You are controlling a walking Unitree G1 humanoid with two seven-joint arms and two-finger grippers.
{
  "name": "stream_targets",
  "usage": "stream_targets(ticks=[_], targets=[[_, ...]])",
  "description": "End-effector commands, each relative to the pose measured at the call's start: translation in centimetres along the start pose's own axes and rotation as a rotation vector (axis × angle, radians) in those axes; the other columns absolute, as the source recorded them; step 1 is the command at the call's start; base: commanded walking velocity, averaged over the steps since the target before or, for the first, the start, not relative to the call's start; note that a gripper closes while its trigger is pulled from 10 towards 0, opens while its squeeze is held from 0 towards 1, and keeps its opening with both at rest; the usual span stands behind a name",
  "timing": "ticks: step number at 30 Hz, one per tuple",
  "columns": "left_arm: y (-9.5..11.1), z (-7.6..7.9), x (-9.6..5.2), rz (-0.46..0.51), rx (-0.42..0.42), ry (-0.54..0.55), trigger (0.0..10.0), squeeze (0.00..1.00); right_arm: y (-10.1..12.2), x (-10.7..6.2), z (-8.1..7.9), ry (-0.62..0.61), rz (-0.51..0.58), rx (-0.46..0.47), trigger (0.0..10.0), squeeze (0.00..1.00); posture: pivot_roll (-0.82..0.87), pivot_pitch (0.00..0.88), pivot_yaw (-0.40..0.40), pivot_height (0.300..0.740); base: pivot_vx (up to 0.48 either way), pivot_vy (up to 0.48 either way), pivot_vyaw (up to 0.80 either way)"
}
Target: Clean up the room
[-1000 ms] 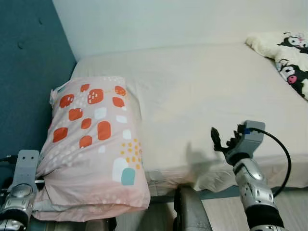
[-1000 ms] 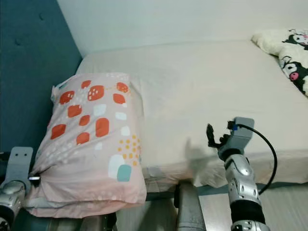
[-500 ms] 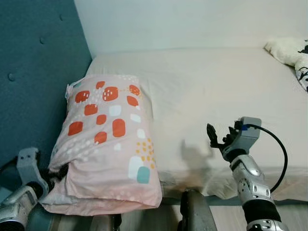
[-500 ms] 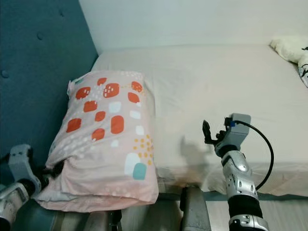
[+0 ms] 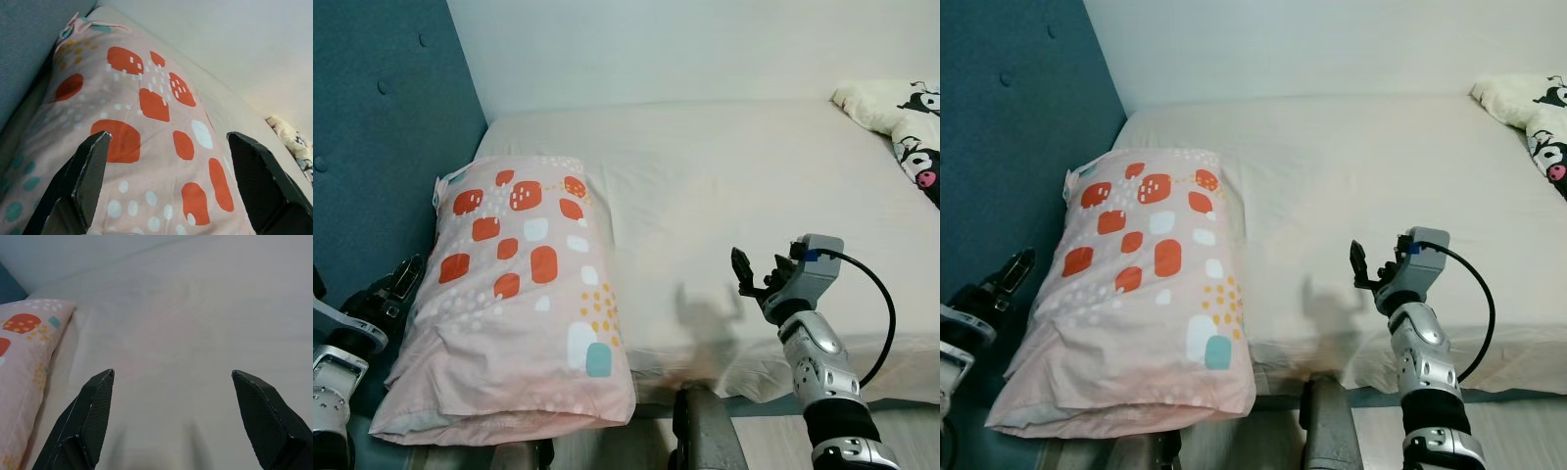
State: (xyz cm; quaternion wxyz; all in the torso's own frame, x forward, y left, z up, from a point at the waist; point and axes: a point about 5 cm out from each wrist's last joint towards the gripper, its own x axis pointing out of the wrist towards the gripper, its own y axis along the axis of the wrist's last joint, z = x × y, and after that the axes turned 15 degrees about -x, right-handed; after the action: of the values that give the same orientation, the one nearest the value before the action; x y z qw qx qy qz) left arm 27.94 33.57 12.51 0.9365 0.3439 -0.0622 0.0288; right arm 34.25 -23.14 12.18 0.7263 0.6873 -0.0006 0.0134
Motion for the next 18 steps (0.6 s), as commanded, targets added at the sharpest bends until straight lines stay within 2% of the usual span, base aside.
stream_targets(ticks=[1, 4, 8, 9, 10, 11, 13, 14, 15, 16, 17, 18], targets=[[0.7, -0.4, -0.7, 0.021, 0.001, 0.017, 10.0, 0.0, -0.3, -0.1, 0.0, -0.003, 0.001, 0.02, 10.0, 0.0, 0.0, 0.173, -0.026, 0.596, 0.0, 0.0, 0.0], [-1.2, 0.4, -0.9, -0.019, -0.037, -0.007, 10.0, 0.0, 0.5, 1.1, -0.8, 0.048, 0.066, 0.205, 10.0, 0.0, 0.03, 0.197, -0.028, 0.596, 0.0, 0.0, 0.0], [-1.9, 0.9, -1.1, -0.034, -0.049, -0.013, 10.0, 0.0, 0.8, 1.4, -1.2, 0.072, 0.093, 0.258, 10.0, 0.0, 0.04, 0.204, -0.027, 0.596, 0.0, 0.0, 0.0], [-2.7, 1.3, -1.2, -0.035, -0.043, -0.001, 10.0, 0.0, 0.8, 1.8, -1.8, 0.099, 0.09, 0.293, 10.0, 0.0, 0.07, 0.232, -0.027, 0.596, 0.0, 0.0, 0.0], [-3.8, 1.9, -1.3, -0.046, -0.003, 0.021, 10.0, 0.0, 1.0, 2.4, -2.6, 0.131, 0.086, 0.354, 10.0, 0.0, 0.08, 0.25, -0.025, 0.596, 0.0, 0.0, 0.0], [-3.8, 1.9, -1.3, -0.046, -0.003, 0.021, 10.0, 0.0, 1.0, 2.4, -2.6, 0.131, 0.086, 0.354, 10.0, 0.0, 0.08, 0.25, -0.025, 0.596, 0.0, 0.0, 0.0], [-5.1, 3.2, -1.6, -0.033, 0.12, 0.08, 10.0, 0.0, 1.3, 3.4, -4.5, 0.199, 0.077, 0.466, 10.0, 0.0, 0.1, 0.28, -0.025, 0.596, 0.0, 0.0, 0.0], [-5.1, 3.2, -1.6, -0.033, 0.12, 0.08, 10.0, 0.0, 1.3, 3.4, -4.5, 0.199, 0.077, 0.466, 10.0, 0.0, 0.1, 0.28, -0.025, 0.596, 0.0, 0.0, 0.0], [-5.4, 3.7, -1.9, -0.04, 0.224, 0.119, 10.0, 0.0, 1.4, 3.7, -5.3, 0.219, 0.063, 0.487, 10.0, 0.0, 0.12, 0.305, -0.025, 0.596, 0.0, 0.0, 0.0], [-5.3, 3.9, -2.2, -0.042, 0.291, 0.142, 10.0, 0.0, 1.4, 3.8, -5.7, 0.23, 0.055, 0.492, 10.0, 0.0, 0.13, 0.319, -0.026, 0.596, 0.0, 0.0, 0.0], [-5.3, 3.9, -2.2, -0.042, 0.291, 0.142, 10.0, 0.0, 1.4, 3.8, -5.7, 0.23, 0.055, 0.492, 10.0, 0.0, 0.13, 0.319, -0.026, 0.596, 0.0, 0.0, 0.0], [-5.3, 4.9, -2.8, -0.054, 0.486, 0.156, 10.0, 0.0, 1.5, 4.1, -7.0, 0.266, 0.037, 0.514, 10.0, 0.0, 0.15, 0.349, -0.022, 0.596, 0.0, 0.0, 0.0]])
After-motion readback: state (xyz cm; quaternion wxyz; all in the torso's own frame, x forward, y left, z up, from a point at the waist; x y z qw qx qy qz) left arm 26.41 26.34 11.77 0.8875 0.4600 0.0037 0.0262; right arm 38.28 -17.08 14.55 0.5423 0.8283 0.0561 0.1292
